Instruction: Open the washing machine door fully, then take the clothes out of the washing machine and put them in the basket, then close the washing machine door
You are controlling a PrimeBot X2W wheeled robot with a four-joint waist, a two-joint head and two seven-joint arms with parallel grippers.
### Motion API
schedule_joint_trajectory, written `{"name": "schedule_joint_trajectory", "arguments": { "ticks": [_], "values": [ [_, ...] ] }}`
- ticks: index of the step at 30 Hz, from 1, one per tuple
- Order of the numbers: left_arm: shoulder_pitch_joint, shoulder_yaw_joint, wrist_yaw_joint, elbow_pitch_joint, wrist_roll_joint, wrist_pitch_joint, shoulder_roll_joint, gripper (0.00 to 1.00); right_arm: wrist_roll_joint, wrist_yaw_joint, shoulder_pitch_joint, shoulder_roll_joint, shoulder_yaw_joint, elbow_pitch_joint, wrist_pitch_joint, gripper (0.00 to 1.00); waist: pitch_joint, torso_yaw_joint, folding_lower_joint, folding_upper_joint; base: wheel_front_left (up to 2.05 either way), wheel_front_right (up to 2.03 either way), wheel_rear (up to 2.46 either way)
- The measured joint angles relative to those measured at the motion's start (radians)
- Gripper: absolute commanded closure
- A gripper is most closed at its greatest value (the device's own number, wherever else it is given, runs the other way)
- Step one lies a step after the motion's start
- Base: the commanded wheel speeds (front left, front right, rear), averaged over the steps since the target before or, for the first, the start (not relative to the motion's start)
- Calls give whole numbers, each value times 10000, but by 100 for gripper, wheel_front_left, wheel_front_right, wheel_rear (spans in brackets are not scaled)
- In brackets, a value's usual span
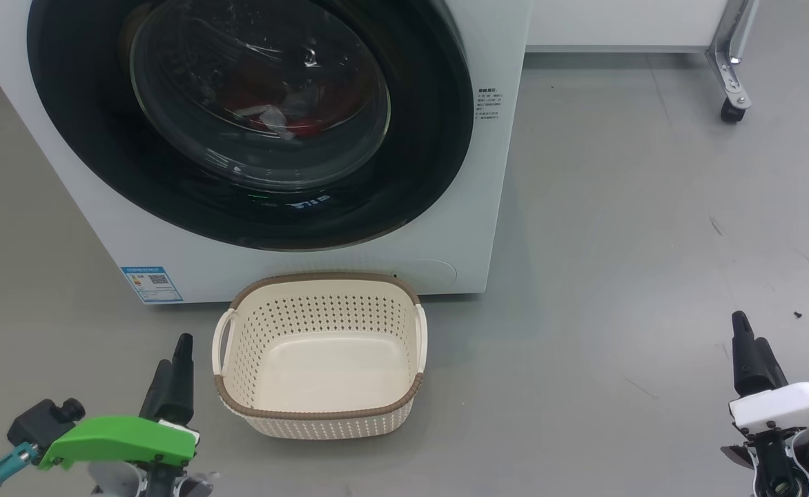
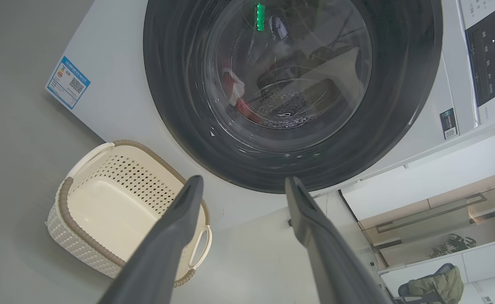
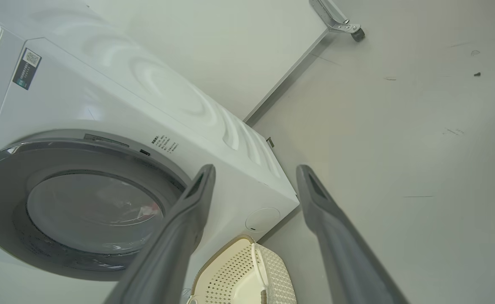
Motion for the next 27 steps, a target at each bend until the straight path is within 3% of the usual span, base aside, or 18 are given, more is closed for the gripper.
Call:
{"name": "schedule_joint_trajectory", "arguments": {
  "ticks": [16, 27],
  "values": [
    [-326, -759, 815, -337, 3603, -531, 276, 0, -3365, -543, -194, -514, 968, -171, -545, 0, 40, -9, 0, 0, 0, 0, 0],
    [-329, -1400, 1156, -447, 5275, -878, 276, 0, -4922, -807, -251, -560, 1455, -270, -876, 0, 97, -18, 0, 0, 0, 0, 0]
  ]
}}
